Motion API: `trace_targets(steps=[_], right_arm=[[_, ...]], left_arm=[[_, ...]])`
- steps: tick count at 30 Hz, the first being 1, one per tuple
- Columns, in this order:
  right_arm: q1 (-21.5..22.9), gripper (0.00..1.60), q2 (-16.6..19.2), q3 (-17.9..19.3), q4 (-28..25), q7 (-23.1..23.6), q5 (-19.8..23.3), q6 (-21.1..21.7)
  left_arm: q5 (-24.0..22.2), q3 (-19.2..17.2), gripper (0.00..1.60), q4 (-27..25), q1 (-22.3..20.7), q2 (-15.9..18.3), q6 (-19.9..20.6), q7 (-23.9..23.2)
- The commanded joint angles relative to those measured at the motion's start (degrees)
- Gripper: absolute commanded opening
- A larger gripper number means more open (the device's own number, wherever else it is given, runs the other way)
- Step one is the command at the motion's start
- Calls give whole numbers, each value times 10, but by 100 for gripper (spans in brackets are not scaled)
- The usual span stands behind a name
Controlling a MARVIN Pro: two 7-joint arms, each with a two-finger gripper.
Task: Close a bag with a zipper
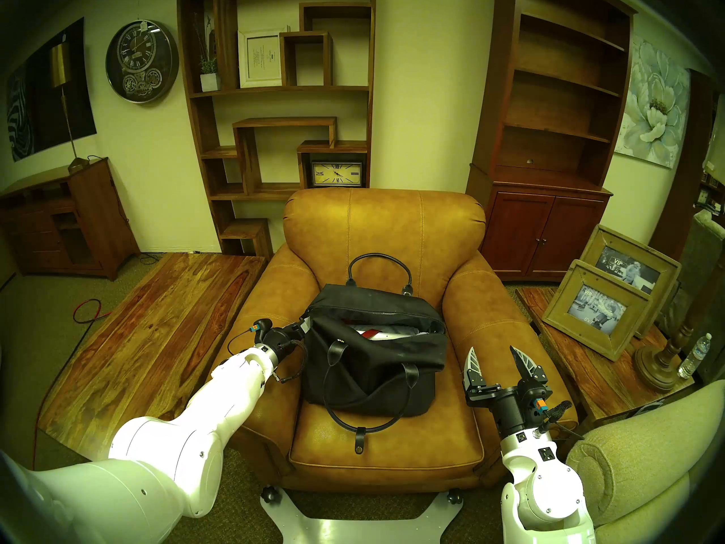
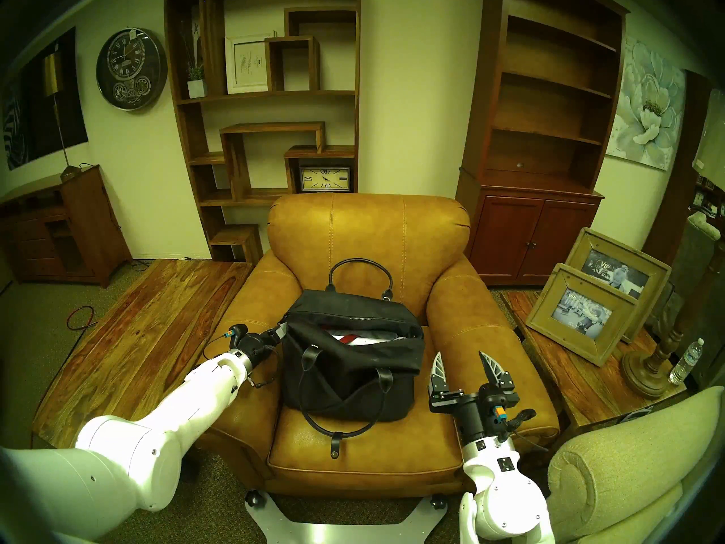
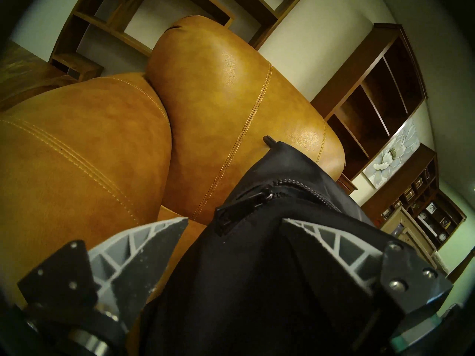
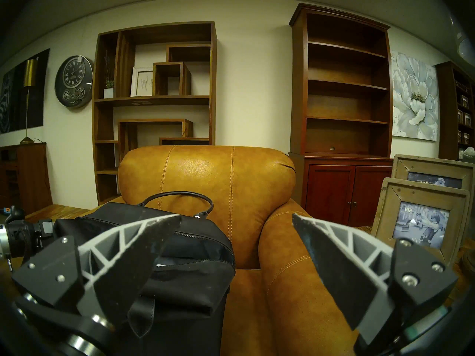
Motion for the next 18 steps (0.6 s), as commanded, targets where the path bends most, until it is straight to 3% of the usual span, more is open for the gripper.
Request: trace_targets(steps=[1,2,3,5,6,11,12,18], right_arm=[[1,160,-1,0,-13,-1,1,-2],[1,160,-1,0,-13,-1,1,-2],[1,160,-1,0,-13,-1,1,-2],[1,160,-1,0,-13,-1,1,-2],[1,160,-1,0,-13,-1,1,-2],[1,160,-1,0,-13,-1,1,-2],[1,160,-1,0,-13,-1,1,-2],[1,160,-1,0,-13,-1,1,-1]], left_arm=[[-9,-6,130,-7,-27,-3,-7,-29],[-8,-5,130,-7,-28,-3,-8,-32],[-8,-5,117,-6,-28,-3,-8,-33],[-6,-5,117,-3,-30,-4,-9,-34],[-6,-5,100,-1,-30,-4,-10,-36],[-3,-4,105,9,-34,-5,-15,-39],[-3,-4,97,11,-35,-6,-16,-40],[-4,-4,99,23,-41,-6,-20,-46]])
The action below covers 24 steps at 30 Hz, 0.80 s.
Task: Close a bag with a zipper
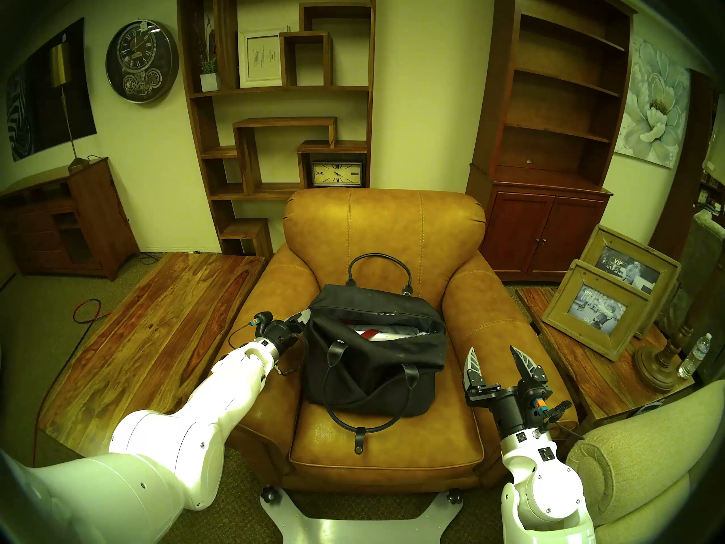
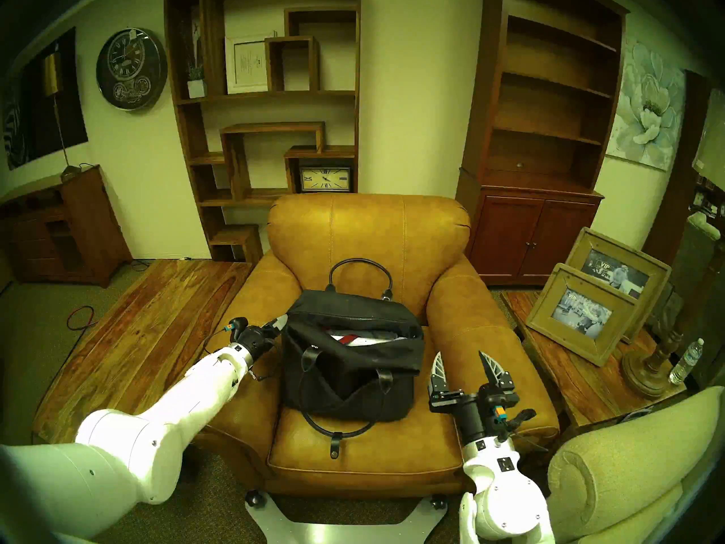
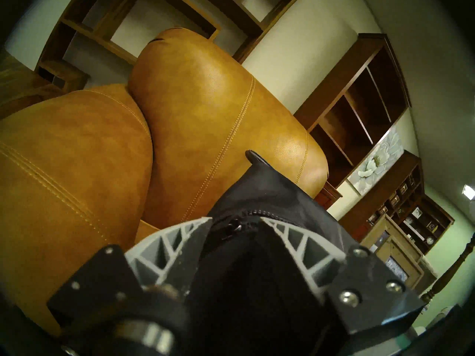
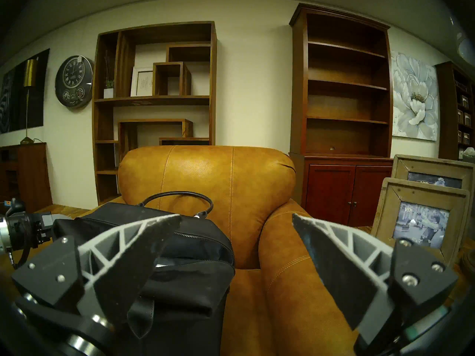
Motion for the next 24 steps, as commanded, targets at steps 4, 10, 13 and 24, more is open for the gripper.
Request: trace_targets(steps=[4,10,13,24], right_arm=[[1,160,-1,0,-13,-1,1,-1],[1,160,-1,0,-14,-1,1,-1],[1,160,-1,0,-14,-1,1,-1],[1,160,-1,0,-13,-1,1,-1]], left_arm=[[2,2,96,12,-19,-1,-12,-15],[0,0,97,24,-16,3,-21,-17],[0,-1,97,28,-16,4,-23,-21],[2,-1,106,63,-37,2,-36,-9]])
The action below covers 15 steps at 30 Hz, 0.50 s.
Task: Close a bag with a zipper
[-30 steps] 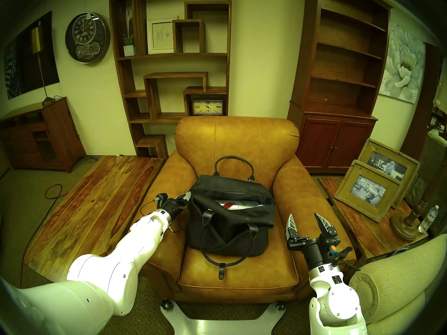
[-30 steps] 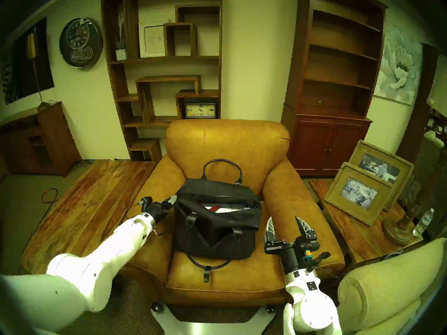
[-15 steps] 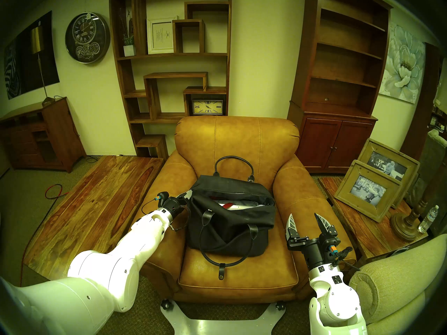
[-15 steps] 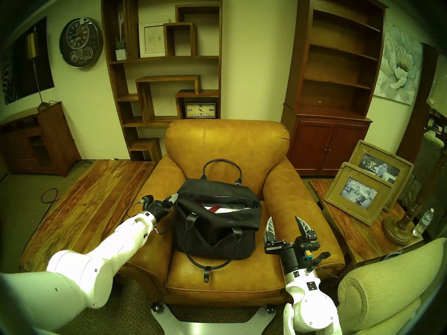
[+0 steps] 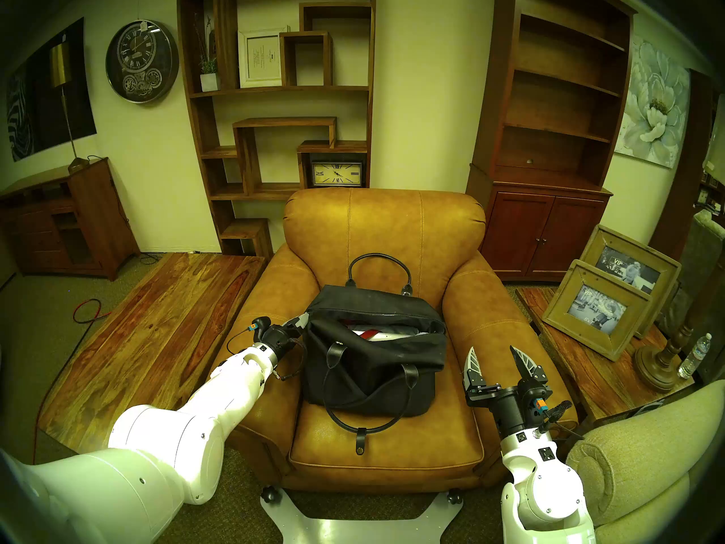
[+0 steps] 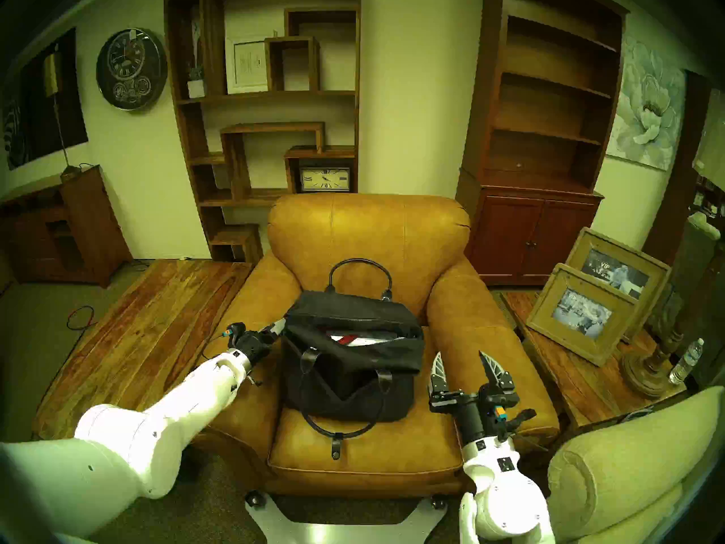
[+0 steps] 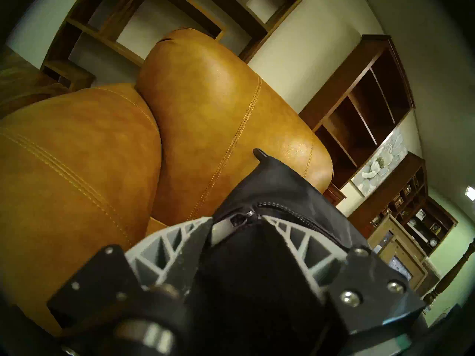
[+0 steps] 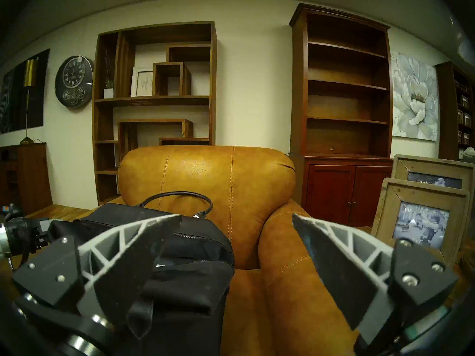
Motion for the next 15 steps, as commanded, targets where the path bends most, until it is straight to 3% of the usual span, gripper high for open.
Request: trace_targets(steps=[1,15], right_arm=[[1,160,-1,0,-13,-1,1,-1],[1,160,-1,0,-13,-1,1,-1]], left_arm=[[5,4,106,13,-26,-2,-7,6],[6,8,111,51,-47,-10,-12,15]])
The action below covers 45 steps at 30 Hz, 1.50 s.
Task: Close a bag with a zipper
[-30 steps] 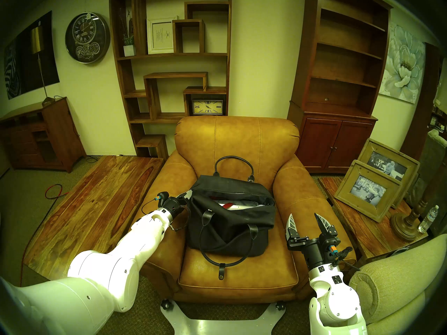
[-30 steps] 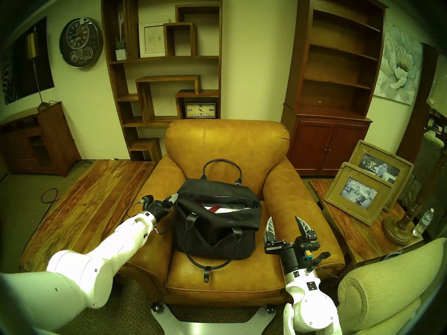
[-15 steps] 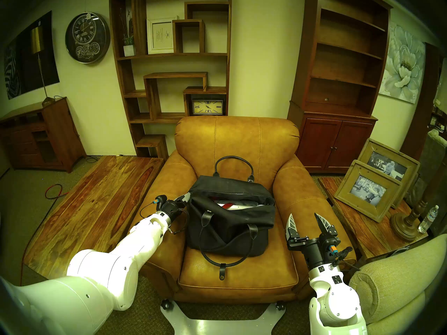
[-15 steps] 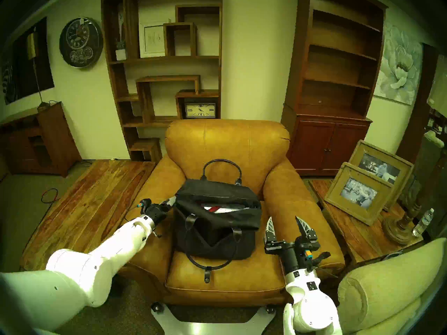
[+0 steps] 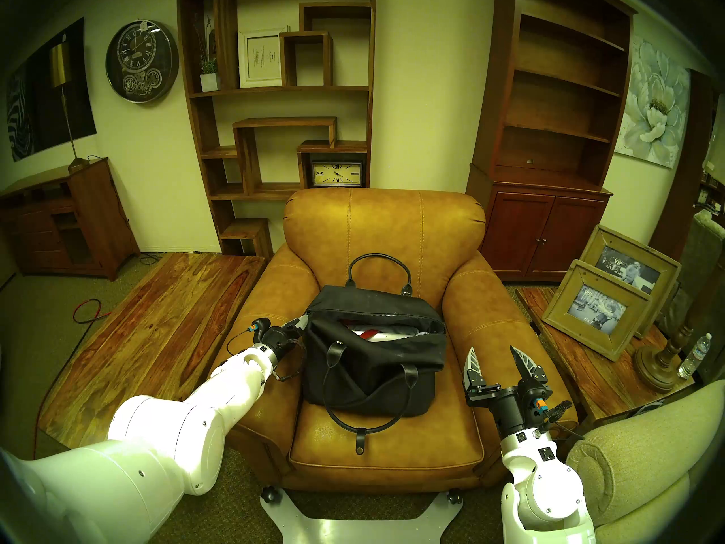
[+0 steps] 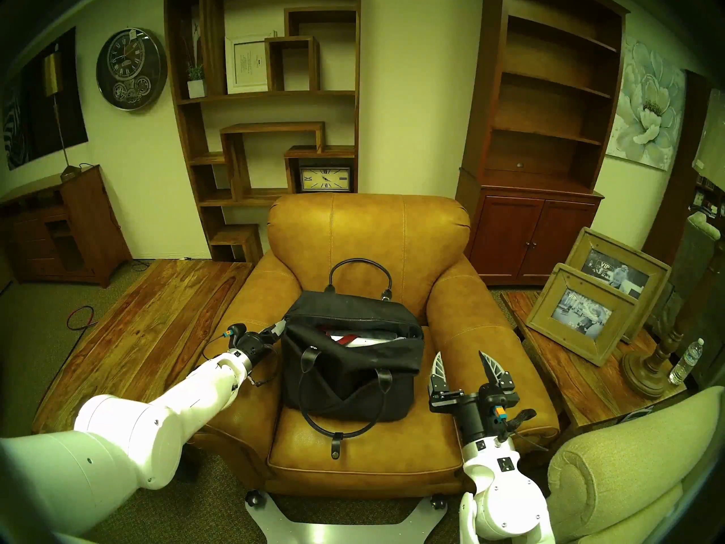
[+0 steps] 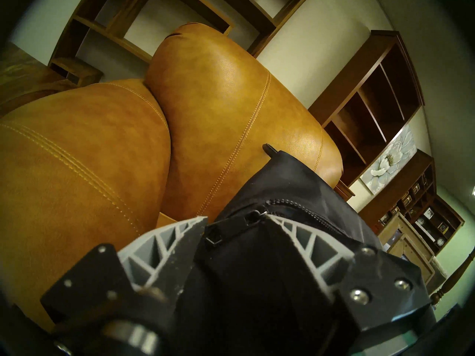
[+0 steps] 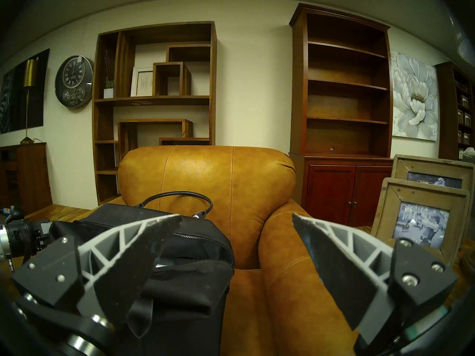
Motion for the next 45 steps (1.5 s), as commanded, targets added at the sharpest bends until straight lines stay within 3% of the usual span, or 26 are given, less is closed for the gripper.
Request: trace_targets(steps=[1,10,11,13,15,17,18,31,35,36,43,44,45], right_arm=[[1,160,-1,0,-13,-1,1,-1],[1,160,-1,0,-13,-1,1,-2],[1,160,-1,0,-13,-1,1,-2],[1,160,-1,0,-13,-1,1,-1],[1,160,-1,0,-13,-1,1,-1],[1,160,-1,0,-13,-1,1,-1],[1,160,-1,0,-13,-1,1,-1],[1,160,-1,0,-13,-1,1,-1],[1,160,-1,0,-13,-1,1,-1],[1,160,-1,0,-13,-1,1,-1],[1,160,-1,0,-13,-1,1,-1],[1,160,-1,0,-13,-1,1,-1],[1,160,-1,0,-13,-1,1,-1]], left_arm=[[0,0,112,7,-21,-5,-3,0],[-1,1,114,18,-27,-7,3,-5],[-1,1,105,19,-27,-7,2,-4],[-1,1,105,21,-28,-8,2,-5],[-1,1,89,23,-28,-10,1,-6],[-2,1,89,24,-28,-10,2,-7],[-2,1,70,24,-28,-10,2,-8],[-8,-3,71,25,-22,-9,2,-22],[-9,-3,66,24,-19,-10,0,-25],[-9,-3,56,24,-18,-10,-1,-26],[-11,-3,54,25,-17,-10,-3,-27],[-11,-3,43,24,-17,-10,-4,-31],[-12,-3,43,24,-17,-10,-4,-31]])
